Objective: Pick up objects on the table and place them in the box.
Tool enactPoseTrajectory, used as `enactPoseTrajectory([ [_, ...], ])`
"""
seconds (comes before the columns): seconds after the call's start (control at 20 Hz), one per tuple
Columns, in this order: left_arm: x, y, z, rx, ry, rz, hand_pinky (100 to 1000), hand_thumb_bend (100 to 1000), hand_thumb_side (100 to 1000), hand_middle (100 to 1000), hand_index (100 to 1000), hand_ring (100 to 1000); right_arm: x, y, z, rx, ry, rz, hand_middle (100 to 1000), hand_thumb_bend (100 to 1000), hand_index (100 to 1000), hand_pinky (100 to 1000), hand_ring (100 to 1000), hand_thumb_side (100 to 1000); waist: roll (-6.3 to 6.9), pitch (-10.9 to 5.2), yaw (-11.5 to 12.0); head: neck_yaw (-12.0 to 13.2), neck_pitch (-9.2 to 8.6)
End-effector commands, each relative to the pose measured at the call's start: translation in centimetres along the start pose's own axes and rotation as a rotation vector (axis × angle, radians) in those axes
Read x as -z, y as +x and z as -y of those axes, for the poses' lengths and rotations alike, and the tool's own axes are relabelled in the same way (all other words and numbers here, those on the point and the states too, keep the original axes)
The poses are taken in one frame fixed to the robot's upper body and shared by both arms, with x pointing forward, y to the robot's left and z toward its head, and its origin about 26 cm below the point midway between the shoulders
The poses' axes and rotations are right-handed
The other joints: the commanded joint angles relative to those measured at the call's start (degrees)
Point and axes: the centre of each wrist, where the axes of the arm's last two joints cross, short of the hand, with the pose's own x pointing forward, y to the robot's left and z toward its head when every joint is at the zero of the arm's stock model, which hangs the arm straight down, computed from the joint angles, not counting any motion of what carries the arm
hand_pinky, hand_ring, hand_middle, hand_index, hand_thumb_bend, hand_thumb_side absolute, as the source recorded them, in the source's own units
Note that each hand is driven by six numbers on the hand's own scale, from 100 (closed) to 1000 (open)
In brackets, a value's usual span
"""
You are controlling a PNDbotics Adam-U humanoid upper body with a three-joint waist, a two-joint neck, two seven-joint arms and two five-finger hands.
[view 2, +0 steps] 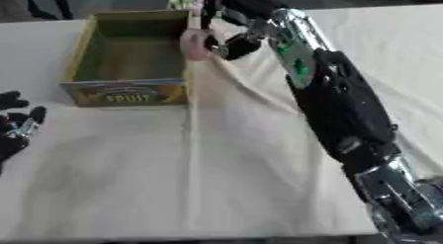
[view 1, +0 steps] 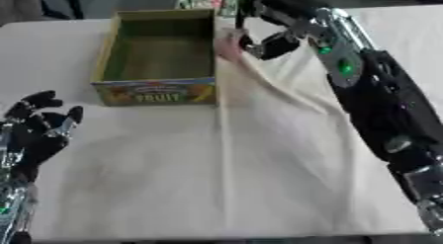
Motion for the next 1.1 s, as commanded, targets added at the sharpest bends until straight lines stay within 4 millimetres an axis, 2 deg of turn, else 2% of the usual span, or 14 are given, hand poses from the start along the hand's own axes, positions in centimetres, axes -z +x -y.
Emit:
enactPoseTrajectory([
  [0.05, 0.6, 1.2, 0.1, 0.005, -0.023, 0.042, 571, 463, 100, 602, 741, 531, 2.0, 1.0, 0.4, -0.02, -0.035, -0.033, 585, 100, 218, 811, 727, 100, -0.09, -0.63, 1.03, -1.32, -1.19],
  [0.3, 0.9, 1.7, 0.6, 0.001, -0.046, 0.057, 571, 463, 100, 602, 740, 531, 4.1, 2.2, -1.6, -0.022, -0.025, -0.122, 590, 100, 232, 810, 736, 100, -0.48, 0.06, 4.2, -2.96, -2.16],
  [0.4, 1.0, 1.8, 0.8, -0.001, -0.054, 0.061, 571, 464, 100, 601, 740, 530, 4.6, 2.7, -2.5, -0.027, -0.028, -0.174, 627, 100, 330, 819, 784, 100, -0.6, 0.25, 5.29, -3.61, -2.4],
  [0.45, 1.1, 1.8, 0.8, -0.002, -0.057, 0.063, 571, 465, 100, 601, 740, 530, 4.8, 2.9, -2.9, -0.037, -0.031, -0.202, 683, 100, 518, 832, 813, 100, -0.65, 0.33, 5.73, -3.85, -2.51],
  [0.5, 1.1, 1.8, 0.9, -0.003, -0.059, 0.064, 571, 465, 100, 601, 740, 530, 5.0, 3.1, -3.3, -0.051, -0.03, -0.231, 724, 100, 617, 843, 832, 100, -0.68, 0.39, 6.09, -4.02, -2.59],
  [0.55, 1.1, 1.9, 0.9, -0.004, -0.06, 0.064, 571, 466, 100, 601, 740, 530, 5.1, 3.2, -3.6, -0.064, -0.031, -0.255, 788, 100, 817, 857, 861, 166, -0.68, 0.43, 6.34, -4.13, -2.63],
  [0.6, 1.1, 1.9, 1.0, -0.005, -0.061, 0.064, 571, 466, 100, 601, 740, 530, 5.1, 3.3, -3.8, -0.074, -0.034, -0.275, 807, 139, 893, 860, 866, 236, -0.67, 0.46, 6.52, -4.22, -2.66],
  [0.65, 1.1, 1.8, 1.0, -0.005, -0.061, 0.063, 571, 466, 100, 601, 740, 530, 5.1, 3.4, -4.0, -0.076, -0.032, -0.288, 836, 290, 962, 871, 887, 316, -0.65, 0.48, 6.61, -4.27, -2.69],
  [0.7, 1.1, 1.8, 1.0, -0.005, -0.06, 0.063, 571, 466, 100, 601, 740, 530, 5.1, 3.4, -4.1, -0.073, -0.03, -0.295, 841, 321, 971, 873, 890, 327, -0.65, 0.48, 6.63, -4.3, -2.71],
  [0.75, 1.1, 1.8, 0.9, -0.005, -0.06, 0.062, 571, 467, 100, 601, 740, 530, 5.1, 3.3, -4.0, -0.073, -0.034, -0.301, 855, 399, 992, 879, 897, 352, -0.66, 0.47, 6.61, -4.33, -2.7],
  [0.85, 1.1, 1.8, 0.9, -0.005, -0.059, 0.062, 571, 467, 100, 601, 740, 530, 4.9, 3.2, -3.6, -0.082, -0.046, -0.315, 866, 443, 1000, 887, 906, 369, -0.68, 0.36, 6.46, -4.2, -2.69],
  [1.1, 1.0, 1.7, 0.8, -0.004, -0.052, 0.058, 571, 469, 100, 601, 739, 529, 4.7, 2.9, -1.9, -0.108, -0.118, -0.328, 857, 442, 998, 887, 906, 374, -0.6, -0.12, 5.5, -3.72, -2.64],
])
